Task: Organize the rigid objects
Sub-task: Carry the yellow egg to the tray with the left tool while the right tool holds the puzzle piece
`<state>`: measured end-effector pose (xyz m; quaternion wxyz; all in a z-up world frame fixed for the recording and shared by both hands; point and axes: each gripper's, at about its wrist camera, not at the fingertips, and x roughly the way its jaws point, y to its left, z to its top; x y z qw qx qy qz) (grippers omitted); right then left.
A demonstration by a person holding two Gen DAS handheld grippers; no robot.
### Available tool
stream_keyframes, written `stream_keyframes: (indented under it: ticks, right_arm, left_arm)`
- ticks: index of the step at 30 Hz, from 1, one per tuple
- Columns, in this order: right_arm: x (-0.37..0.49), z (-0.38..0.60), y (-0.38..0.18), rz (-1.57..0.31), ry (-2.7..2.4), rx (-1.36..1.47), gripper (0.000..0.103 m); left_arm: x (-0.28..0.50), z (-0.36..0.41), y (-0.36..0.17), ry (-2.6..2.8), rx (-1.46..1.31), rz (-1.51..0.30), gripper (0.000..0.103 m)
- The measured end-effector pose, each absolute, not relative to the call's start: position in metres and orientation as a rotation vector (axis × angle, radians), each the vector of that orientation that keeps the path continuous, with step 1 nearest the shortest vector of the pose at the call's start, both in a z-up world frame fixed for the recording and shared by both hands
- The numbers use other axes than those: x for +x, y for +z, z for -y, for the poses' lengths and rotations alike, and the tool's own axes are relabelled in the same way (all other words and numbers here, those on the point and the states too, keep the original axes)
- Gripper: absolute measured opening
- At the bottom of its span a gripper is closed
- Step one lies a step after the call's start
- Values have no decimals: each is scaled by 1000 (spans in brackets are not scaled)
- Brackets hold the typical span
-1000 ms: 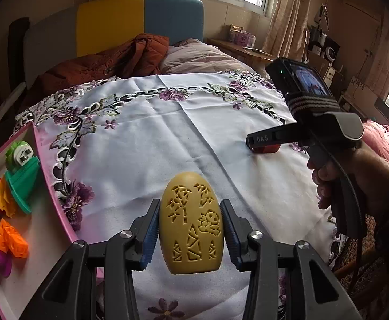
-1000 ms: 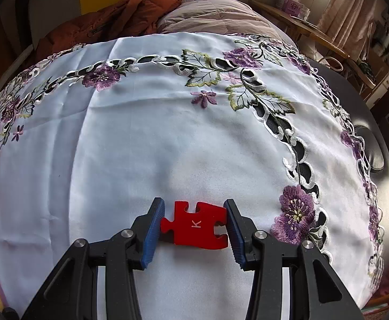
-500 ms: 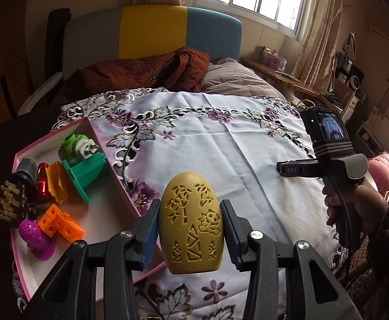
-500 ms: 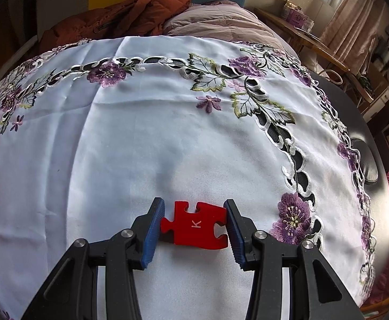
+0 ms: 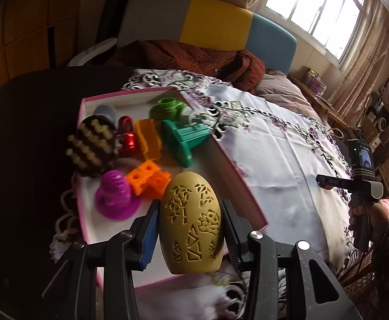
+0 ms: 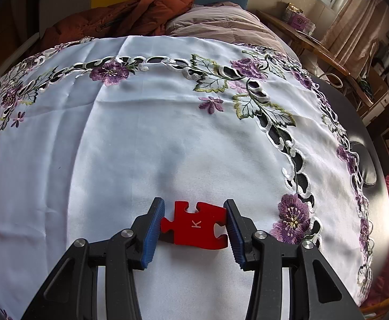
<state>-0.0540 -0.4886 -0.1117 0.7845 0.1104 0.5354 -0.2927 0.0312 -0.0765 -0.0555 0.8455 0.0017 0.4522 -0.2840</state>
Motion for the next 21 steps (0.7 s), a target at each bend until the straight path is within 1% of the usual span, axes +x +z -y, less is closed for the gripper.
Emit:
stream_keyframes:
  ticks: [6,12,15,21]
  right_arm:
    - [-53,486,-111,-1157,-626,233,46]
    - [-53,485,-111,-1158,-620,231,46]
    - [-53,485,-110,-1158,-619,233,46]
    - [-53,485,-111,-1159,-619,226,46]
  left_arm:
    - [39,43,-75,-564,-34,-1003,44]
    - [47,63,-84,-591,20,-993,44]
    - [55,72,-94,-583,47,-1025,44]
    - [57,61,-100,-541,20,-1054,46]
